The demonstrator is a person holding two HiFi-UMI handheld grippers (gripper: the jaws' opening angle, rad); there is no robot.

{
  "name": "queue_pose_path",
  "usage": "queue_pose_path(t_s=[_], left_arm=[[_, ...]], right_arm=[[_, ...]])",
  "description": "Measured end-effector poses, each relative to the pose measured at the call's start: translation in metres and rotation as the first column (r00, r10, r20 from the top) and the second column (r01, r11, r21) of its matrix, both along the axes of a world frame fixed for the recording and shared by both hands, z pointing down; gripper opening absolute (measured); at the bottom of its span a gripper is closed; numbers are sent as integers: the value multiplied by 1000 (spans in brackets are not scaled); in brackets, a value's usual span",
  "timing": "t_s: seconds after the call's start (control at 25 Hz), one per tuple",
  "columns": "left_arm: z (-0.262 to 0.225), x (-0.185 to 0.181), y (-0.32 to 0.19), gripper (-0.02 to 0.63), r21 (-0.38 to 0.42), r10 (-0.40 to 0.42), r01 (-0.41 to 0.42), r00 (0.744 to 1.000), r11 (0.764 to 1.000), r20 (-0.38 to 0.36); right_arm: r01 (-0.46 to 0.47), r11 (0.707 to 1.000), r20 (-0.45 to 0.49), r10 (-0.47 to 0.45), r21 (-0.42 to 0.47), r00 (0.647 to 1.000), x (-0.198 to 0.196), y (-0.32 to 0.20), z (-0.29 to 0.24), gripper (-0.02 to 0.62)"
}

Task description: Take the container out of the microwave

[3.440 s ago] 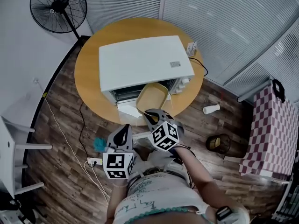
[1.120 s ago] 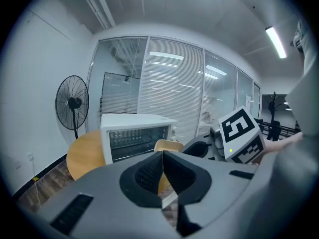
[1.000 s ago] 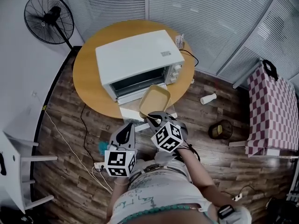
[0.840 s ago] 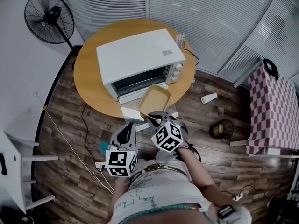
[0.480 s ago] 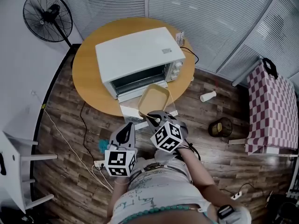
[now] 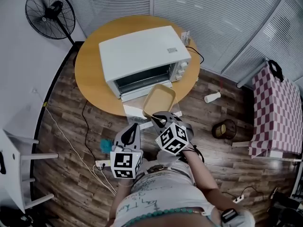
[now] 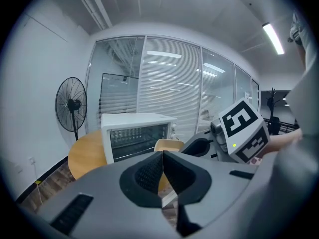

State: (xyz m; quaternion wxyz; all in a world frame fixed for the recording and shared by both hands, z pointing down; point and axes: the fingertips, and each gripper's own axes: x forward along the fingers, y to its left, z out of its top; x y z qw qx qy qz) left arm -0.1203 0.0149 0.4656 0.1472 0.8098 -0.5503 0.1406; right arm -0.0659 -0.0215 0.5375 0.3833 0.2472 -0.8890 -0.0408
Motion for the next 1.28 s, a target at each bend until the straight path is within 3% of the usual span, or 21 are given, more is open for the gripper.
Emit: queue_pose_path(t_s=[1.28], left_arm=[[15,3,-3,15,-44,17,-17,1000,999,-16]], right_arm=[[14,1000,1,-14,-8,1000,-4,2,-7,12]])
